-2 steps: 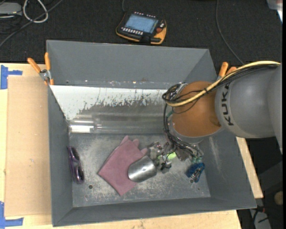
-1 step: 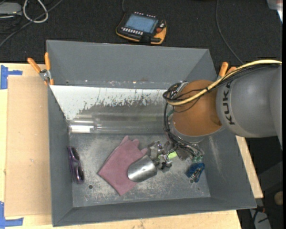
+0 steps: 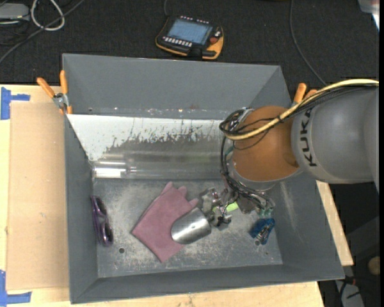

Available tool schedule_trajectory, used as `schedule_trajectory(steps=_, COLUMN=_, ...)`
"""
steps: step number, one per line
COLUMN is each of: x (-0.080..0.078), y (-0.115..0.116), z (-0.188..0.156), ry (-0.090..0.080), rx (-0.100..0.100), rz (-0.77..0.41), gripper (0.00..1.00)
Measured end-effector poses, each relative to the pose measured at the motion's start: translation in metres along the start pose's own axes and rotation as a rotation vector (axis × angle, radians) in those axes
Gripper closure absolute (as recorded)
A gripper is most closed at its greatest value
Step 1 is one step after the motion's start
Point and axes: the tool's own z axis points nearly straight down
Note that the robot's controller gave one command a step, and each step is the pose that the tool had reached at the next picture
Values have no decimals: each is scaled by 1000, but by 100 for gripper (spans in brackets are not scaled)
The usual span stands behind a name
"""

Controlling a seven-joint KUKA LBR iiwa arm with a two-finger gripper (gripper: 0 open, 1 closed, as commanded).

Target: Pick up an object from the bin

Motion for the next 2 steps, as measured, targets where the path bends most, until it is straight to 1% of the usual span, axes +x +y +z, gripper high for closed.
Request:
schedule_trajectory(steps=1, x=3, y=2, z=-33, ry=10, rx=-4, rz=2, gripper=100)
schedule_trajectory(steps=2, x=0, y=1, z=-72, ry=0, rx=0, rz=2, gripper=100)
